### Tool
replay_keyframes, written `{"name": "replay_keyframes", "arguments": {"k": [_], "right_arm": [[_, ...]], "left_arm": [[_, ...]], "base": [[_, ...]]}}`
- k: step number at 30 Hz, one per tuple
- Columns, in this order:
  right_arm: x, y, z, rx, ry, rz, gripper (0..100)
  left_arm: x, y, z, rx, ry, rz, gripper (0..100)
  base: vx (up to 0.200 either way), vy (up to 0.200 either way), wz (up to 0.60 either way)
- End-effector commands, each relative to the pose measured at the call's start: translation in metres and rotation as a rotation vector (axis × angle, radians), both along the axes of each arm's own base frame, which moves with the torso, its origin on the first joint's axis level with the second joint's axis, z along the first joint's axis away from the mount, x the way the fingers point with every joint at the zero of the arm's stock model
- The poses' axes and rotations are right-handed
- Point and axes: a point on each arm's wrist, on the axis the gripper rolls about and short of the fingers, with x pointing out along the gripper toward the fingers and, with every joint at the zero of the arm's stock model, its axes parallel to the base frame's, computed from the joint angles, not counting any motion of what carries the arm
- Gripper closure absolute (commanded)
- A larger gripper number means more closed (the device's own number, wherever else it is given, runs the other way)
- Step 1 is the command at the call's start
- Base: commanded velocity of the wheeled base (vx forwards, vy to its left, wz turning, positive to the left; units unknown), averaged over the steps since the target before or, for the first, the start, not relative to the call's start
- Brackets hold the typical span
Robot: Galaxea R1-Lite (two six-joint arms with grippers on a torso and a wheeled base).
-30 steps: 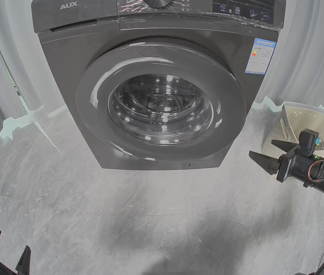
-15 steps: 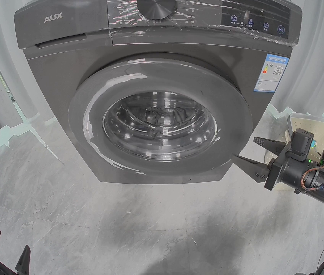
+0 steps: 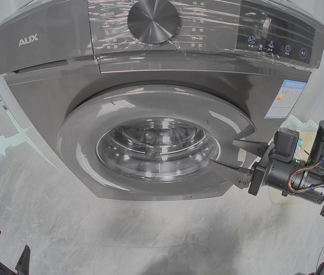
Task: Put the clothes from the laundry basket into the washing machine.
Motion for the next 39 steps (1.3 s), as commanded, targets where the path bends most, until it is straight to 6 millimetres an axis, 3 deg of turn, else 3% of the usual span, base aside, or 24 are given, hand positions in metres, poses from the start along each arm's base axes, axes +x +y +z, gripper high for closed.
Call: {"name": "replay_keyframes", "arguments": {"k": [1,6,12,14,15,16,22,24,29,35,39], "right_arm": [[0.006,0.003,0.012,0.042,-0.076,-0.054,0],[0.002,0.001,0.017,0.065,-0.122,-0.072,0],[-0.028,-0.006,0.008,0.032,-0.119,-0.025,0],[-0.048,-0.018,-0.003,0.014,-0.094,-0.001,0],[-0.048,-0.018,-0.003,0.014,-0.094,-0.001,0],[-0.066,-0.032,-0.011,0.009,-0.085,-0.003,0],[-0.108,-0.068,-0.021,0.035,-0.126,-0.031,0],[-0.125,-0.088,-0.03,0.038,-0.155,-0.098,0],[-0.149,-0.113,-0.034,0.015,-0.195,-0.247,0],[-0.185,-0.132,-0.052,-0.022,-0.212,-0.402,0],[-0.212,-0.138,-0.075,-0.027,-0.215,-0.489,0]], "left_arm": [[0.0,0.0,-0.004,0.0,-0.001,0.0,0],[0.0,0.0,-0.003,0.0,-0.004,0.0,0],[0.0,0.0,-0.004,0.0,-0.001,0.0,0],[0.0,0.0,-0.004,-0.002,-0.001,0.0,0],[0.0,0.0,-0.004,-0.002,-0.001,0.0,0],[0.0,0.0,-0.004,0.0,-0.001,0.0,0],[0.0,0.0,-0.004,-0.002,-0.001,0.0,0],[0.0,0.0,-0.004,0.0,-0.001,0.0,0],[0.0,0.0,-0.003,-0.002,-0.001,-0.002,0],[0.0,0.0,-0.003,-0.002,-0.001,-0.002,0],[0.0,0.0,-0.003,-0.002,0.0,-0.002,0]], "base": [[0.0,0.0,0.0],[0.0,0.0,0.0],[0.0,0.0,0.0],[0.0,0.0,0.0],[0.0,0.0,0.0],[0.0,0.0,0.0],[0.0,0.0,0.0],[0.0,0.0,0.0],[0.0,0.0,0.0],[0.0,0.0,0.0],[0.0,0.0,0.0]]}}
